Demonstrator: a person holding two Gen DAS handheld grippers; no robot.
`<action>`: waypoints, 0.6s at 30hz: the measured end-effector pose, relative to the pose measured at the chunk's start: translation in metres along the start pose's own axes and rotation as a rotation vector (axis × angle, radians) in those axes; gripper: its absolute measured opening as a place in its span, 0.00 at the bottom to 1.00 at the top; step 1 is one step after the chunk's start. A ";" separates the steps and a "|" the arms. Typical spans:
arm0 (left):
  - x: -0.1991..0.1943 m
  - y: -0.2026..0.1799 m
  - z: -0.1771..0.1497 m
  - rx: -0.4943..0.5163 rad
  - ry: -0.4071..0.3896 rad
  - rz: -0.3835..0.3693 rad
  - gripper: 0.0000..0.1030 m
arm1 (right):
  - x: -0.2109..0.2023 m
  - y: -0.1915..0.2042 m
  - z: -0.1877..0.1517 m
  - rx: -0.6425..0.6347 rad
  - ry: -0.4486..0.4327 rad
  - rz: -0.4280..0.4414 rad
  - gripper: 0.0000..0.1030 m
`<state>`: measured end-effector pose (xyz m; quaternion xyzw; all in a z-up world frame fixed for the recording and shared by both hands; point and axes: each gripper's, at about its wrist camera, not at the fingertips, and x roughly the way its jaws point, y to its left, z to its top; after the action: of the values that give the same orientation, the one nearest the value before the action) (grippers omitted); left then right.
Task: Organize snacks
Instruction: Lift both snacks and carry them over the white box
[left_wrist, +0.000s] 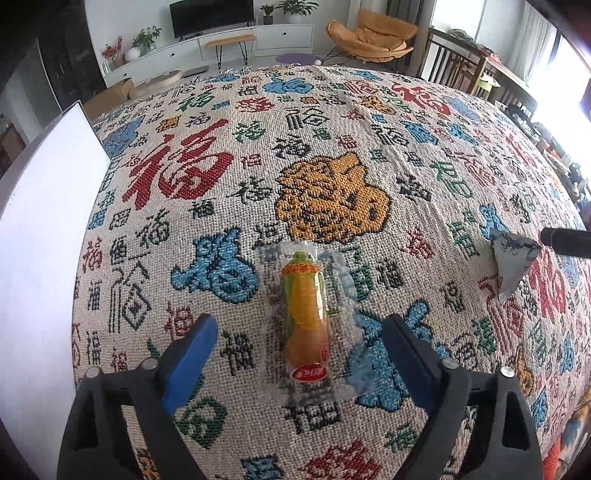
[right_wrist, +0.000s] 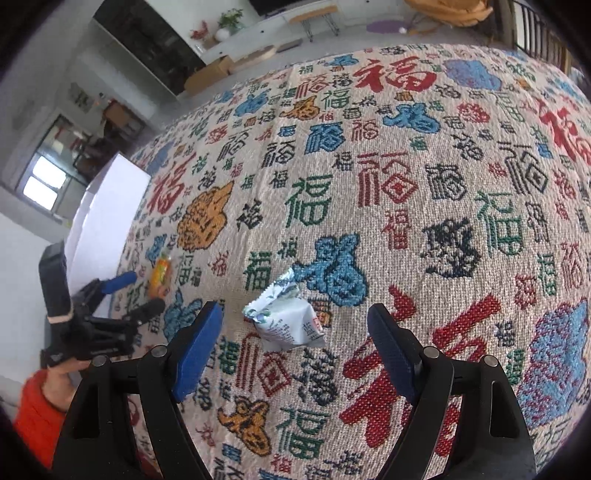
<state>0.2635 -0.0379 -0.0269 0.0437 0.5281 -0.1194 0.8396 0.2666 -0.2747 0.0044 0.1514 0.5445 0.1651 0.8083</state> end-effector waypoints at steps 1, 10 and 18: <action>0.005 -0.001 0.002 -0.020 0.017 -0.010 0.61 | 0.002 0.005 0.000 -0.012 0.013 0.002 0.81; -0.018 0.002 -0.018 -0.050 -0.076 -0.112 0.39 | 0.043 0.043 -0.023 -0.221 0.027 -0.220 0.39; -0.116 0.036 -0.056 -0.212 -0.258 -0.342 0.39 | -0.024 0.075 -0.021 -0.207 -0.098 -0.092 0.39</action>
<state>0.1756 0.0260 0.0504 -0.1505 0.4258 -0.2081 0.8676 0.2311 -0.2161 0.0485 0.0497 0.4908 0.1757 0.8519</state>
